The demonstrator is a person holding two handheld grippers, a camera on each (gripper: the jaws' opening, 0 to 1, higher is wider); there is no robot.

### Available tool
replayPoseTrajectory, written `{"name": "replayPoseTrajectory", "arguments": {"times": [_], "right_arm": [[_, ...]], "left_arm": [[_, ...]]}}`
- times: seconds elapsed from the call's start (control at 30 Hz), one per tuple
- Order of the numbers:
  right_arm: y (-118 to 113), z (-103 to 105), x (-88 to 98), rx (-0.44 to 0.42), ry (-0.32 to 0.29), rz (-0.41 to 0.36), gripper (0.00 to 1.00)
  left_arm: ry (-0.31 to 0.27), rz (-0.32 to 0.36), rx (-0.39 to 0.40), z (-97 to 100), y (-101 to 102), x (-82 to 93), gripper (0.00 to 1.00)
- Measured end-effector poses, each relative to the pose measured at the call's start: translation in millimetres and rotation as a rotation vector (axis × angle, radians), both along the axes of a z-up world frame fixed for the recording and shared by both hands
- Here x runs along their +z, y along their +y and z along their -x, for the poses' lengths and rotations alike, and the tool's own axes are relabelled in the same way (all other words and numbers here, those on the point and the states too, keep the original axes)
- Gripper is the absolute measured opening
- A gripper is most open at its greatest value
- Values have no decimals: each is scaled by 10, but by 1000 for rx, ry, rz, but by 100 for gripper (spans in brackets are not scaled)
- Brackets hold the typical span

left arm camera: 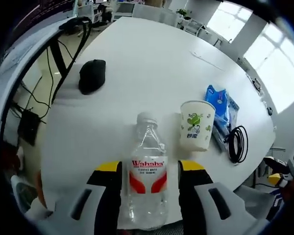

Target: Arrange the tabletop items into an orderly group along one side of the table until the central work area is clear of visible clutter.

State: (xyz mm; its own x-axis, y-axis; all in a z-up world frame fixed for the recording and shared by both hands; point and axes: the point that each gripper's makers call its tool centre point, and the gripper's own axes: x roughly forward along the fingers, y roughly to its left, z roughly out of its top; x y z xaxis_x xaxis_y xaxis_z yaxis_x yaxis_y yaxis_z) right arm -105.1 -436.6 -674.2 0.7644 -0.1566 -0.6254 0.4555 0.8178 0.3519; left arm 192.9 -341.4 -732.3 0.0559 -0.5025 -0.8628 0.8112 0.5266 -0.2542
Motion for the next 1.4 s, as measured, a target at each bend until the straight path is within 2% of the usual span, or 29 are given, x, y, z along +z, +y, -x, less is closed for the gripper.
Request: {"name": "replayPoseTrajectory", "arguments": {"times": [0.6, 0.73, 0.87, 1.0, 1.13, 1.4], "right_arm": [[12, 73, -39, -30, 9, -19, 58], [11, 78, -50, -35, 11, -20, 58], [12, 95, -40, -48, 7, -19, 58], [29, 141, -40, -70, 2, -22, 58], [60, 190, -64, -85, 1, -27, 58], [76, 214, -87, -98, -5, -38, 58]], "left_arm": [[-2, -81, -67, 22, -49, -97, 44], [-13, -114, -119, 47, -39, -181, 45], [29, -82, -82, 75, -98, -178, 41], [21, -75, -102, 84, -126, -172, 40], [16, -50, -71, 36, -154, -118, 37], [-3, -23, -91, 67, -159, -65, 37]]}}
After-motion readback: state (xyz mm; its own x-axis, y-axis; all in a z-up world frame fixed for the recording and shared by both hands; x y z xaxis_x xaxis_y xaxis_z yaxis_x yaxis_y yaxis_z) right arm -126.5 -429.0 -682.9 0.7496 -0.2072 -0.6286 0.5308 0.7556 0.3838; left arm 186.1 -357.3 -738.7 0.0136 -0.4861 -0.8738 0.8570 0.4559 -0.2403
